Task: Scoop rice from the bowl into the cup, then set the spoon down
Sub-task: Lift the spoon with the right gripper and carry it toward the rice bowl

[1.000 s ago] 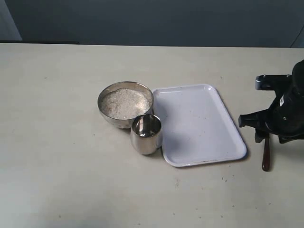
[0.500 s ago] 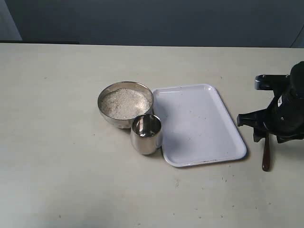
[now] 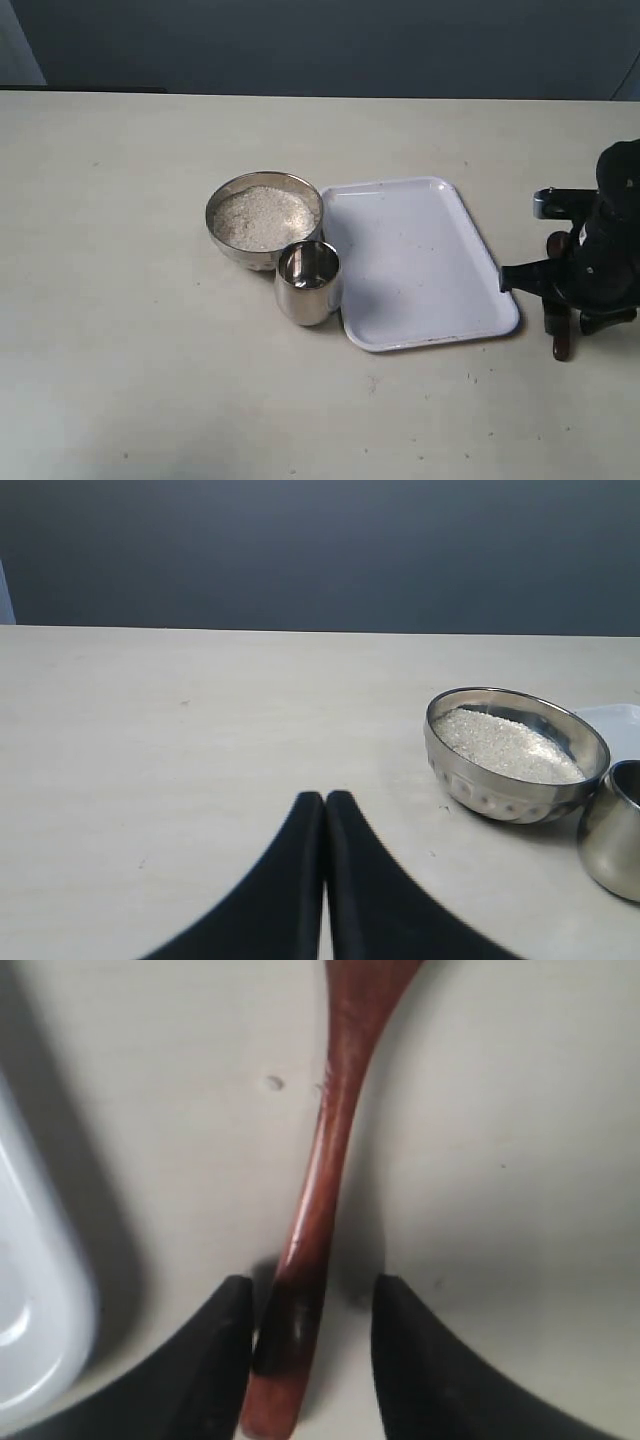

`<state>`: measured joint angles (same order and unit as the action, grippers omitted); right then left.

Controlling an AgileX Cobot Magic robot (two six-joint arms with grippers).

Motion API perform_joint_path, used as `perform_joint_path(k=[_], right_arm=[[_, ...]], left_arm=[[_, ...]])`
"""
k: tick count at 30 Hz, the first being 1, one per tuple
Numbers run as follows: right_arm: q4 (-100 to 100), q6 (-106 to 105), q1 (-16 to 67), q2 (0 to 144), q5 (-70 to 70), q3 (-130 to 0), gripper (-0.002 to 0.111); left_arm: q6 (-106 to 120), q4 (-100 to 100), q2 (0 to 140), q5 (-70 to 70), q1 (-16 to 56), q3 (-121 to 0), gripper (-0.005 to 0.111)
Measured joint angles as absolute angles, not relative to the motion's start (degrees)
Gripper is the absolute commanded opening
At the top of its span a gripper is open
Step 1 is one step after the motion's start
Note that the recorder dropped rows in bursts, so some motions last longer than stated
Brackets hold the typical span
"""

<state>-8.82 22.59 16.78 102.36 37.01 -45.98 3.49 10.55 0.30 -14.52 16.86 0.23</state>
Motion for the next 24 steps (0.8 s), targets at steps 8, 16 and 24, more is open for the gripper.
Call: perform_joint_path(k=[8,16,24], right_arm=[[-8.0,22.8,16.8,103.8,37.5,-46.3,0.024],[-6.9,21.0,16.8,104.0,38.1,-46.7,-0.001],[-7.8,13.4,16.8,101.9,45.5,-46.3,-0.001]], left_arm=[[3.5,10.5,0.3,-14.5,16.9,0.2,0.001],[3.5,10.5,0.3,-14.5,16.9,0.2,0.001],[3.5,10.5,0.3,-14.5,16.9,0.2,0.001]])
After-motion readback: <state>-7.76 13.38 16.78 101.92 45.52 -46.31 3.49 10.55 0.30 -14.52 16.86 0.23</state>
